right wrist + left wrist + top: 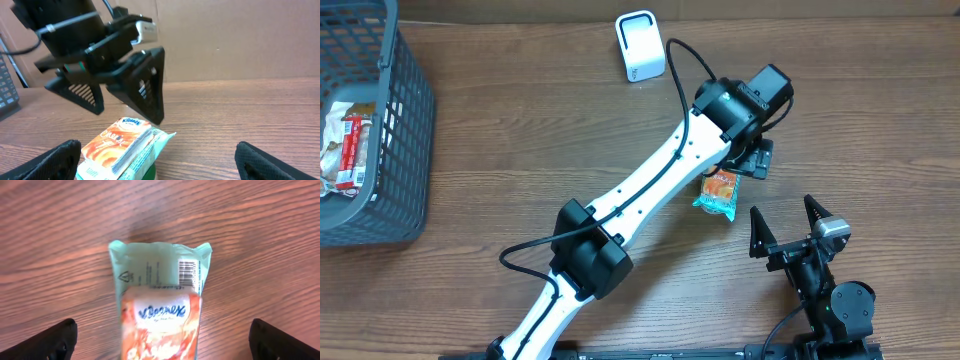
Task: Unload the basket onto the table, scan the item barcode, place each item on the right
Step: 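Carry the wipes pack with the left gripper to the table center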
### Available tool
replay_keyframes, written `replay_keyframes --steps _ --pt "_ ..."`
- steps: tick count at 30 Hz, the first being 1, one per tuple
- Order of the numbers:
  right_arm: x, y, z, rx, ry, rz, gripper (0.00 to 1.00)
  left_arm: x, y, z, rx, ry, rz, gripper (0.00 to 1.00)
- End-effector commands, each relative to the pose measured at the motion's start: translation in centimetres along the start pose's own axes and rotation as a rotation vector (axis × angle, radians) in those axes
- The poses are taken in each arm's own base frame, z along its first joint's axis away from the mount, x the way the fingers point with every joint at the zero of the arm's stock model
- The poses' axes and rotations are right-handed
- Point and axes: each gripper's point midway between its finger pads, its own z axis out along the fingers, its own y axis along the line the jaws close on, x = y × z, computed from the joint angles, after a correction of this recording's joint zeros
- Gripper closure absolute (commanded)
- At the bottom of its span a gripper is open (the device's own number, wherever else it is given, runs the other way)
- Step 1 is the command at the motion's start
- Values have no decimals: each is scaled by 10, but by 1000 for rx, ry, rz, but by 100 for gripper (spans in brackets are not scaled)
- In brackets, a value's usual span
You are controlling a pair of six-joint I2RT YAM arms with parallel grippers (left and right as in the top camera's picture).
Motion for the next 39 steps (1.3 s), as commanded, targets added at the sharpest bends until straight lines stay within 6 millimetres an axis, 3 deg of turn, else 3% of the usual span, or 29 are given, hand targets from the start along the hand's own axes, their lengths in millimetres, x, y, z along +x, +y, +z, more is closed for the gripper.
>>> replay_keyframes --steps 1,4,8,10,18,30,36,39 --pt "2 -3 0 12 -2 4 0 2 0 -11 7 -2 64 2" --pt "2 -3 0 12 -2 4 0 5 7 -9 -26 10 76 11" --pt "2 -3 0 12 -2 4 0 3 11 -8 -37 9 87 34" --pt "2 -3 0 12 -2 4 0 1 14 -8 -27 15 76 39" --pt "2 -3 0 12 -2 4 0 10 1 -13 203 127 182 37" --pt "2 -3 0 12 -2 4 0 19 4 3 61 110 157 24" --pt "2 -3 0 12 -2 4 0 29 4 18 45 144 161 25" --pt "2 -3 0 12 -2 4 0 29 7 21 32 145 160 35"
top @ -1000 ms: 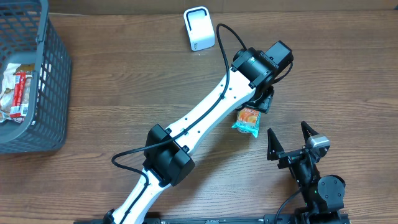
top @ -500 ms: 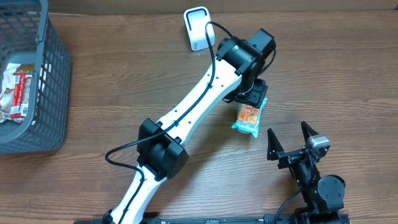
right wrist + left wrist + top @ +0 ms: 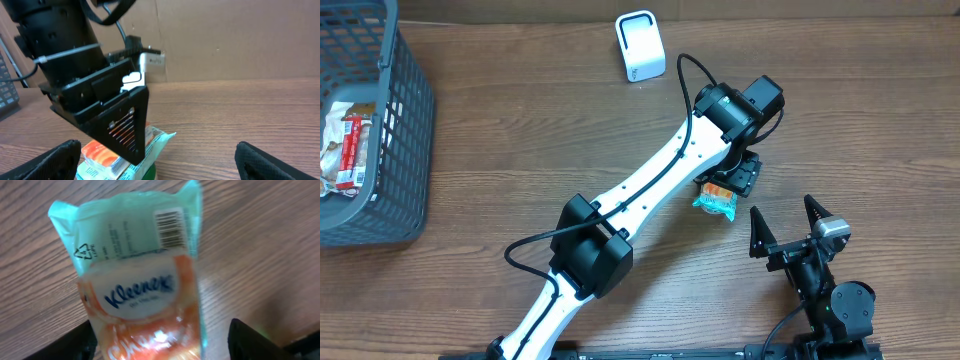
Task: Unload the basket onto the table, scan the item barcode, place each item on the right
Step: 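Carry the wipes pack with the left gripper to the table center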
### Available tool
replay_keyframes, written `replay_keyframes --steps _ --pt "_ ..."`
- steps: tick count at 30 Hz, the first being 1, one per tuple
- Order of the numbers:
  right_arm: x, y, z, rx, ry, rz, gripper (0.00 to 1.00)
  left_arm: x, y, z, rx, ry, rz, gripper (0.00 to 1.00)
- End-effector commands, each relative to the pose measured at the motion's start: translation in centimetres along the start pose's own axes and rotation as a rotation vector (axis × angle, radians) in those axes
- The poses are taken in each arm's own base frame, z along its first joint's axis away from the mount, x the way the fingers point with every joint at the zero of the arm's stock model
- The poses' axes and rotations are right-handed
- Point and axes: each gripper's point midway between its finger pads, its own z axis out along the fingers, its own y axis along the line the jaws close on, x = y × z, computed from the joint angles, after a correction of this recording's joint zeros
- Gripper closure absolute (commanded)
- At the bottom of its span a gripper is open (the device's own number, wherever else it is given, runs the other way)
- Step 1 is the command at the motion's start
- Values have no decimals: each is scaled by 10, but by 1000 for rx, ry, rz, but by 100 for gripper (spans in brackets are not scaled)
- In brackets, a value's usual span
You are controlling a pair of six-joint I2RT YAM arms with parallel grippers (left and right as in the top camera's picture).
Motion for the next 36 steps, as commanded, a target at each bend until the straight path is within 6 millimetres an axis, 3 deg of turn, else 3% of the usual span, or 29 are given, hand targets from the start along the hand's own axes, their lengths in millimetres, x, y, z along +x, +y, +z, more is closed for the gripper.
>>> replay_keyframes --steps 1,6,7,9,14,20,25,33,36 --pt "2 -3 0 12 -2 4 0 -3 9 -2 -36 -17 -17 41" --pt "2 -3 0 12 -2 4 0 -9 16 -7 -41 -39 -31 49" --pt "2 -3 0 12 -2 4 0 -9 16 -7 -41 -39 -30 46" --pt "2 -3 0 12 -2 4 0 -9 16 -7 -42 -36 -30 30" --pt "2 -3 0 12 -2 4 0 -7 12 -6 -35 -34 -23 9" --pt "2 -3 0 12 -2 4 0 -4 6 -3 -35 -29 -10 9" --pt "2 -3 0 12 -2 4 0 -4 1 11 -47 -34 3 9" --pt "2 -3 0 12 -2 4 0 -4 9 21 -87 -37 -37 16" --pt "2 -3 0 12 -2 4 0 -3 10 23 -97 -37 -34 23"
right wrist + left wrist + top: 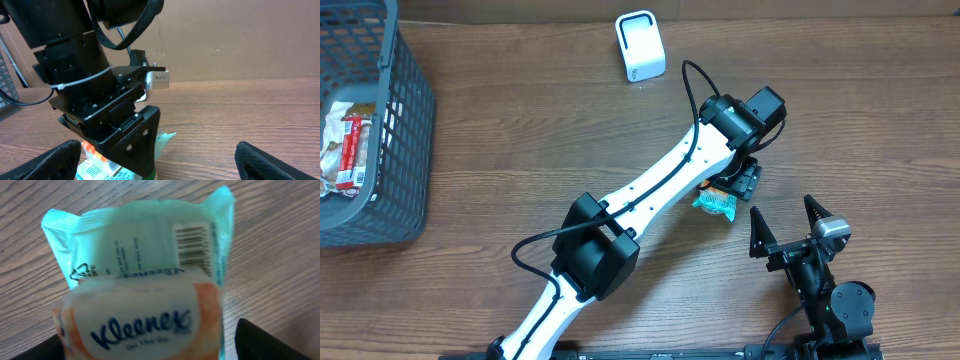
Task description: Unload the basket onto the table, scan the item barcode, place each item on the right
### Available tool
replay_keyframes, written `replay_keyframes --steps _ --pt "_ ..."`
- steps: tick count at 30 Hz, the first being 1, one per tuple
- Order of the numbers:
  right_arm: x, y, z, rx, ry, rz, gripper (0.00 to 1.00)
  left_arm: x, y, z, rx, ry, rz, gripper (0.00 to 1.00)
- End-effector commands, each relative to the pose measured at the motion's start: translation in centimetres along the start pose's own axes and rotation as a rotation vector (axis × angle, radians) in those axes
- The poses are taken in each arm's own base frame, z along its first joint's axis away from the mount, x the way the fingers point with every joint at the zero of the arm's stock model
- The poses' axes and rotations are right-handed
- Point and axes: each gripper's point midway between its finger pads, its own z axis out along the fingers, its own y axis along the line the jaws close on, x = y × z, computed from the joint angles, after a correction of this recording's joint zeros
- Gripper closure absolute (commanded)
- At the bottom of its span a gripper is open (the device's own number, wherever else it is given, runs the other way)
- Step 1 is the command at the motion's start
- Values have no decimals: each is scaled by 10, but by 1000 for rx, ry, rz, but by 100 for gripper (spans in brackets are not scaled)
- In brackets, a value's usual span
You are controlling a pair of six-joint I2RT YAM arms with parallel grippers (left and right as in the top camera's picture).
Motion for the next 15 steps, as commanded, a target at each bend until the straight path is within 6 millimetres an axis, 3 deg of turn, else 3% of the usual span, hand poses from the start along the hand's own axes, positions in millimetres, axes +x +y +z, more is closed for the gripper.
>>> replay_keyframes --steps 1,3,6,11,15 --pt "2 -3 0 12 -2 4 0 0 3 1 -25 -10 -13 28" --pt "2 -3 0 12 -2 4 0 -1 3 1 -23 -15 -13 34" --pt "2 -3 0 12 -2 4 0 -1 2 1 -23 -14 -12 34" --pt "2 -3 0 12 -2 4 0 -1 1 1 -19 -18 -10 48" --pt "2 -3 0 12 -2 4 0 -6 1 -7 -9 -37 -14 48"
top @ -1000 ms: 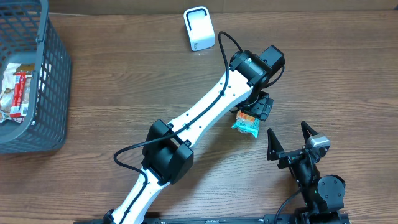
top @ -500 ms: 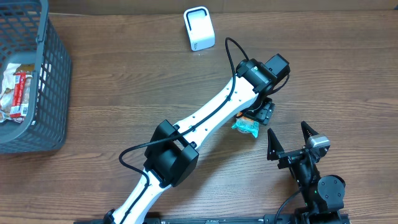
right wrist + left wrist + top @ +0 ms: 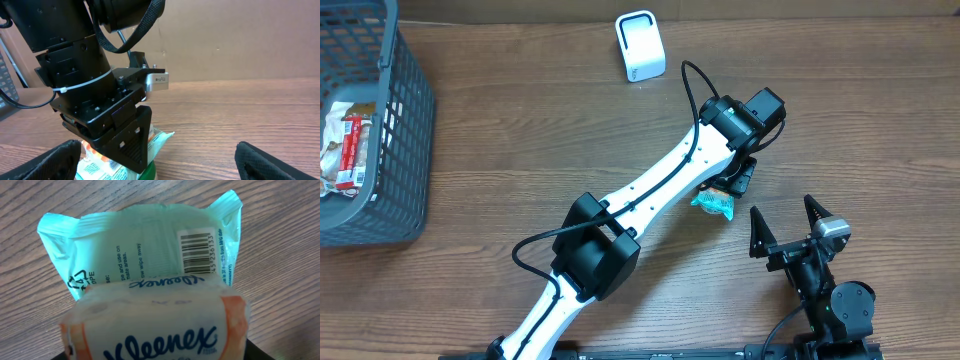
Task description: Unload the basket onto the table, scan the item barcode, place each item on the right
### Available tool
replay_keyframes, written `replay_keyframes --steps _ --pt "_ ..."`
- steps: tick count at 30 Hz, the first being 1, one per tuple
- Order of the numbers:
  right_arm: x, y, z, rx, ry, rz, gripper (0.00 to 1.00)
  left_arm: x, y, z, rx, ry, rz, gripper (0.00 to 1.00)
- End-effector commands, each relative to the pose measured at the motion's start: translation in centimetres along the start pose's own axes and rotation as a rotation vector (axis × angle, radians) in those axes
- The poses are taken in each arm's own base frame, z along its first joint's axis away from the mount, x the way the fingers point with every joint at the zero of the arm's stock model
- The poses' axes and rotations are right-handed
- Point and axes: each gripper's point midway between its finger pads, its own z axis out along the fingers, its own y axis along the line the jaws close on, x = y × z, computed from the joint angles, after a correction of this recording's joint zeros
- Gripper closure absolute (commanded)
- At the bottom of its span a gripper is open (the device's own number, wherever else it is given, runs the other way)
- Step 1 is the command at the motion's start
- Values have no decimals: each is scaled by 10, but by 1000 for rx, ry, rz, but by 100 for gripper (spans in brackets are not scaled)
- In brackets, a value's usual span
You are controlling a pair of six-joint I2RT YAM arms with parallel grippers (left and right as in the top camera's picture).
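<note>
A Kleenex tissue pack (image 3: 150, 280), mint green with an orange face, lies on the wooden table; its barcode (image 3: 196, 251) faces up. In the overhead view only its lower end (image 3: 713, 204) shows beneath my left gripper (image 3: 735, 182). That gripper is down over the pack and shut on its sides, and its dark fingers (image 3: 260, 354) barely show at the bottom corners. The white scanner (image 3: 640, 47) stands at the far edge. My right gripper (image 3: 782, 210) is open and empty near the front, just right of the pack.
A grey wire basket (image 3: 390, 150) holding several packets sits at the far left. The left arm (image 3: 650, 190) stretches diagonally across the table's middle. In the right wrist view the left gripper (image 3: 125, 135) fills the left half, with a cardboard wall behind it.
My left gripper has come slightly lower and drawn in against the pack's sides. The pack looks larger in the left wrist view and now hides most of the fingers. The right arm has not moved.
My left gripper was open above the tissue pack with both fingers wide of it. It then stood lower, straddling the pack, and lower again half a second ago. Now it is shut on the pack, which is still on the table. My right gripper stayed open throughout.
</note>
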Motion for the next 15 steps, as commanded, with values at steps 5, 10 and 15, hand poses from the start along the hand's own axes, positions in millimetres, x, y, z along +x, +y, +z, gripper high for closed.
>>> replay_keyframes --steps 5,10,15 --pt "2 -3 0 12 -2 4 0 -10 4 -30 12 -63 -16 47" --pt "2 -3 0 12 -2 4 0 -14 15 -47 20 -89 -38 47" --pt "2 -3 0 12 -2 4 0 -14 32 -60 13 -93 -71 47"
